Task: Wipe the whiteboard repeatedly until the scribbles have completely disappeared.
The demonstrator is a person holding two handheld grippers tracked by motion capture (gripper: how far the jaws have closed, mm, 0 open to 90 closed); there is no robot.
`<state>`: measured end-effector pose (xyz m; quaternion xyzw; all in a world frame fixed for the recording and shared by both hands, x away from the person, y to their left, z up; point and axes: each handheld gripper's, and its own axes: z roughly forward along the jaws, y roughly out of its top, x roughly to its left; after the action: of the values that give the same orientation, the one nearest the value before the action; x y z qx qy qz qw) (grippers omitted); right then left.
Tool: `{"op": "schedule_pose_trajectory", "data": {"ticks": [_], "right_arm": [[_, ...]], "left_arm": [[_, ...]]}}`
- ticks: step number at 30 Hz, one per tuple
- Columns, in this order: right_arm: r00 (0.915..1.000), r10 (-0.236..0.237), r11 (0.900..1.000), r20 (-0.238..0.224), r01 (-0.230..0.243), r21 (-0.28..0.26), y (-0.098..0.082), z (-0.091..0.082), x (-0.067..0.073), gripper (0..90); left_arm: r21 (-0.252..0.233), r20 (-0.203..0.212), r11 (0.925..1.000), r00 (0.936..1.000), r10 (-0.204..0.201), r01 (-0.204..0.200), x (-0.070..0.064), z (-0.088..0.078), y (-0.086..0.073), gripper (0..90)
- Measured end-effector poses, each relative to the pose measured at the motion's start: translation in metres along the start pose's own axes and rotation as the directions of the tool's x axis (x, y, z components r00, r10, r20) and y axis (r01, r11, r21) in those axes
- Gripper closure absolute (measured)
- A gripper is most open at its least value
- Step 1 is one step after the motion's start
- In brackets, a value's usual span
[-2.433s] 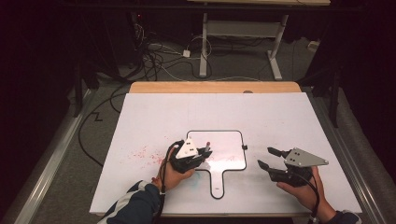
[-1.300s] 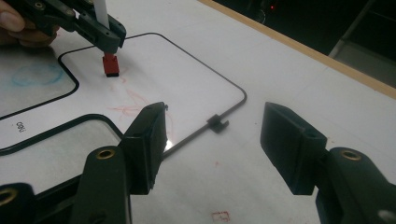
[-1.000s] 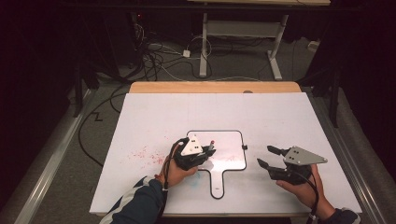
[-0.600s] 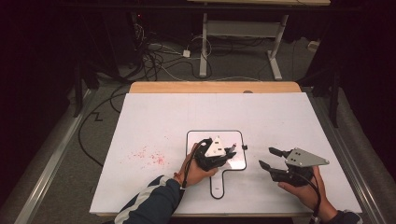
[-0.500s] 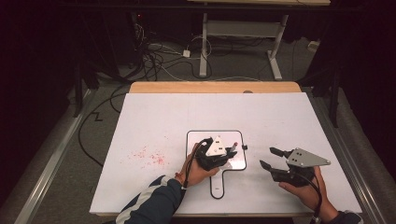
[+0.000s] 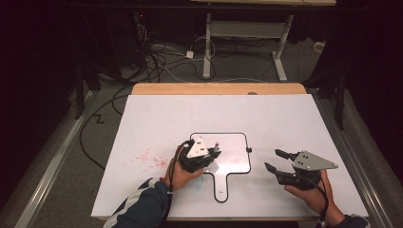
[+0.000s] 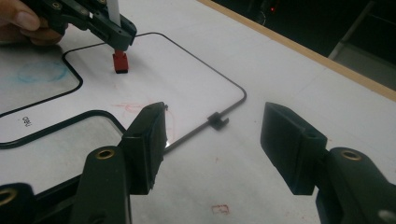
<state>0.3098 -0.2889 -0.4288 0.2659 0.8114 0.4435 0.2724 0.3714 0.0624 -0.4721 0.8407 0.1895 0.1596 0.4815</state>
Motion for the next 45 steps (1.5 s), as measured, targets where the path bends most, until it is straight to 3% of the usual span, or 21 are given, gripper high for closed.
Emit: {"op": "schedule_pose_trajectory", "data": {"ticks": [9, 15, 18, 22, 28, 31, 33, 41, 45], "right_arm": [[1.0, -0.006, 1.0, -0.001, 0.006, 0.006, 0.001, 0.002, 0.001, 41.6], [1.0, -0.009, 1.0, -0.002, 0.01, 0.007, 0.002, 0.003, 0.002, 41.5], [1.0, -0.009, 1.0, 0.001, 0.009, 0.007, 0.002, 0.002, 0.001, 41.5], [0.9999, -0.011, 1.0, 0.0, 0.011, 0.004, 0.002, 0.002, 0.001, 41.5], [1.0, -0.009, 1.0, 0.002, 0.009, 0.005, 0.001, 0.001, 0.0, 41.5], [1.0, -0.008, 1.0, 0.001, 0.008, 0.004, 0.001, 0.0, 0.001, 41.5], [0.9999, -0.01, 1.0, 0.0, 0.01, 0.006, 0.0, 0.0, 0.001, 41.5], [1.0, -0.003, 1.0, 0.007, 0.003, 0.001, 0.0, -0.003, 0.0, 41.5], [0.9999, -0.005, 1.0, 0.009, 0.005, 0.005, 0.001, -0.003, 0.0, 41.3]], "left_arm": [[-0.004, -0.042, 0.9993, 0.9984, -0.037, 0.037, 0.014, -0.025, -0.018, 79.1], [-0.021, -0.026, 0.9986, 0.9984, -0.049, 0.049, 0.008, -0.018, -0.016, 79.1], [-0.021, -0.005, 0.9996, 0.9998, -0.017, 0.017, -0.001, -0.008, -0.008, 79.1], [-0.027, 0.032, 0.9996, 0.9994, -0.009, 0.01, -0.01, 0.007, 0.002, 79.0], [-0.028, 0.104, 0.9994, 0.9943, 0.023, -0.02, -0.029, 0.026, 0.017, 79.0], [-0.016, 0.109, 0.9963, 0.9904, 0.086, -0.085, -0.038, 0.028, 0.021, 79.1], [-0.015, 0.107, 0.9965, 0.9908, 0.083, -0.082, -0.035, 0.026, 0.019, 79.1], [0.012, 0.027, 0.9987, 0.9985, 0.048, -0.049, -0.009, 0.0, 0.002, 79.1], [0.008, -0.005, 1.0, 1.0, 0.006, -0.006, 0.004, -0.006, -0.003, 79.0]]}}
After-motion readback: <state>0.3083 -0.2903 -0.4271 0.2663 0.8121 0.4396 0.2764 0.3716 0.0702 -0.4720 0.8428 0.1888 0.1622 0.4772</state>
